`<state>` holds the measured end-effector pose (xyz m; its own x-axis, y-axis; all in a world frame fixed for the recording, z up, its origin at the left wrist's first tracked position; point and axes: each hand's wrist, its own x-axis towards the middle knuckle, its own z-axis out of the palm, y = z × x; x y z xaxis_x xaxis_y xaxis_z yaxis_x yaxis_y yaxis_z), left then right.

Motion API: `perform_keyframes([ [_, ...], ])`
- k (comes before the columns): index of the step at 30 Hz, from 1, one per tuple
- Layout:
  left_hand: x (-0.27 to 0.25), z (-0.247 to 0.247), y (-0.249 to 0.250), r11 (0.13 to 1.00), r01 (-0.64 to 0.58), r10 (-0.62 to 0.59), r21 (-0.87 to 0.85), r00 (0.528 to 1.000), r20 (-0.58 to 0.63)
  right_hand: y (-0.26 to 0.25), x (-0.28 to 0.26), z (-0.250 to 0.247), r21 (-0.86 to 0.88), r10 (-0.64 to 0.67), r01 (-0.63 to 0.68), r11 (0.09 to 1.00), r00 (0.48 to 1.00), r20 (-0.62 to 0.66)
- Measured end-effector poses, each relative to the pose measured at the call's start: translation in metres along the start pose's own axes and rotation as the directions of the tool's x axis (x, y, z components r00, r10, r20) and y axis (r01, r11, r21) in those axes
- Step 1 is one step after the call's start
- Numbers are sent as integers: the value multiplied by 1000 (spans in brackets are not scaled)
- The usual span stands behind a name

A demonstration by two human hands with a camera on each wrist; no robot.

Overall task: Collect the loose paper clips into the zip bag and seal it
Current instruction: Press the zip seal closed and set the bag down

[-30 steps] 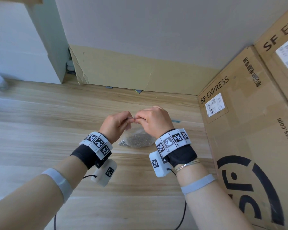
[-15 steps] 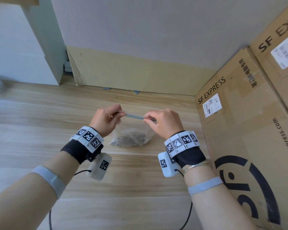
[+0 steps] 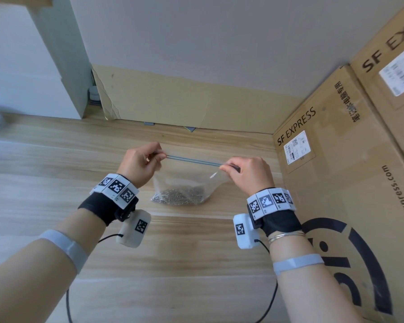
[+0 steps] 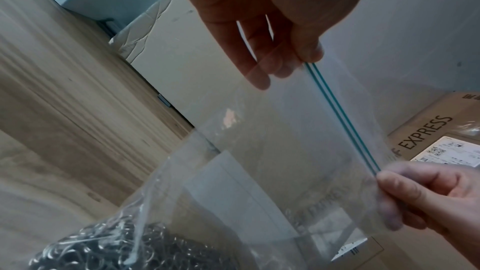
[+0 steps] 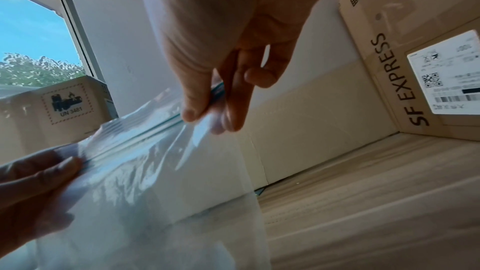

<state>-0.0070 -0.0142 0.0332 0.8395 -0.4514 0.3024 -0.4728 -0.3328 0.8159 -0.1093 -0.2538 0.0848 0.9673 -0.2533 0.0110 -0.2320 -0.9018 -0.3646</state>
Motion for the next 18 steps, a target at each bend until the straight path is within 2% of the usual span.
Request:
perform_keyframes([
  [10,2,1,-1,999,23,-23,25,1000,-2,4,3,3,-28,49,-50,998,998,-28],
  [14,5,2,-3,998,51,-51,-22,999,-6,11,3,2,88,17,-19,996,1000,24],
  [18,5,4,-2,990,102,-100,-100,995,26,16,2,5,213,73,-87,973,995,72],
])
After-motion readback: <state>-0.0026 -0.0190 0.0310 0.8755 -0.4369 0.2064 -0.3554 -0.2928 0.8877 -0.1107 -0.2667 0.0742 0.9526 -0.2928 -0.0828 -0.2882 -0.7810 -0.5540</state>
